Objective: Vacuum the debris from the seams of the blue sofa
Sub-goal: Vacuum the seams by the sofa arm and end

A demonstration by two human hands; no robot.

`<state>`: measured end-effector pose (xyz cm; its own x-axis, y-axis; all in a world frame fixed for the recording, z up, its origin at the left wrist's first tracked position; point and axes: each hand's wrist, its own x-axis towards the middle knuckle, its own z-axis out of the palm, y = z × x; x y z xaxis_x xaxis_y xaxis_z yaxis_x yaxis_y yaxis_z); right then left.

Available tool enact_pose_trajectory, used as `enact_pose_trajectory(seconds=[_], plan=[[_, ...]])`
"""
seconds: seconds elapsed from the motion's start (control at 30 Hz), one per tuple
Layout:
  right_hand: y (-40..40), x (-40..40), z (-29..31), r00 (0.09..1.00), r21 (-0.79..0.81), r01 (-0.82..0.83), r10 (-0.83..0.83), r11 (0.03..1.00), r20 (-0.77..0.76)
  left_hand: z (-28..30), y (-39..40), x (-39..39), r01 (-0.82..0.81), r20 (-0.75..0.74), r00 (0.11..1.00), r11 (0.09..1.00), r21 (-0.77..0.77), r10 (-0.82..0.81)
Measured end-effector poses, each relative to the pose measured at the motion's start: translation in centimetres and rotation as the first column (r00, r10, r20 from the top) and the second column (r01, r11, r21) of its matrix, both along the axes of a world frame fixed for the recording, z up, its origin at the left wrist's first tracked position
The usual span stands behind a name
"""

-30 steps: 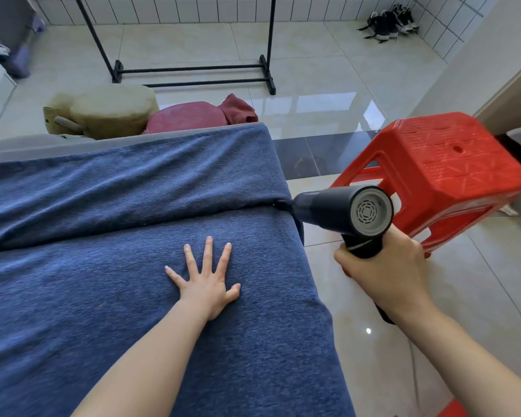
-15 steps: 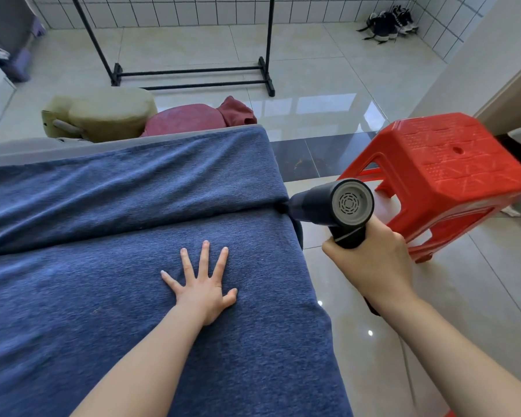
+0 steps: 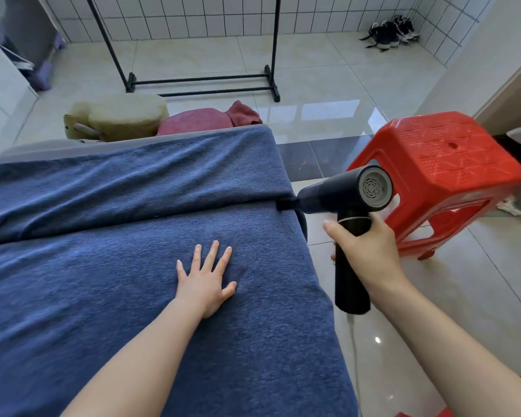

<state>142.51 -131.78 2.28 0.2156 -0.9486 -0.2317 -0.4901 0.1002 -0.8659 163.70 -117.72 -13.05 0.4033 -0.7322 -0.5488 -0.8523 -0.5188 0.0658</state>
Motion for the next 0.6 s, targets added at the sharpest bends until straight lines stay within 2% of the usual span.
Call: enact_pose_trajectory(seconds=[0.23, 0.33, 0.47, 0.6], plan=[[5.1, -2.0, 3.2, 0.957, 0.209, -0.05, -0.013, 0.977, 0.288, 2.1, 3.6, -1.4, 0.038, -0.068, 0.997, 0.994, 0.104, -0.031], [7.1, -2.5, 5.1, 0.907, 0.385, -0.074, -0.098, 0.92, 0.409, 3.5, 4.8, -1.9, 0.041, -0.122, 0.992, 0.985, 0.165, -0.021], [9.5, -3.0, 8.1, 0.86, 0.517, -0.115, -0.176, 0.848, 0.479, 4.8, 6.7, -2.1, 0.067, -0.175, 0.984, 0.959, 0.274, -0.019], [11.6, -3.4, 10.5, 0.878, 0.481, -0.146, -0.111, 0.864, 0.465, 7.1, 9.6, -2.5, 0.107, -0.143, 0.988, 0.938, 0.331, -0.062]])
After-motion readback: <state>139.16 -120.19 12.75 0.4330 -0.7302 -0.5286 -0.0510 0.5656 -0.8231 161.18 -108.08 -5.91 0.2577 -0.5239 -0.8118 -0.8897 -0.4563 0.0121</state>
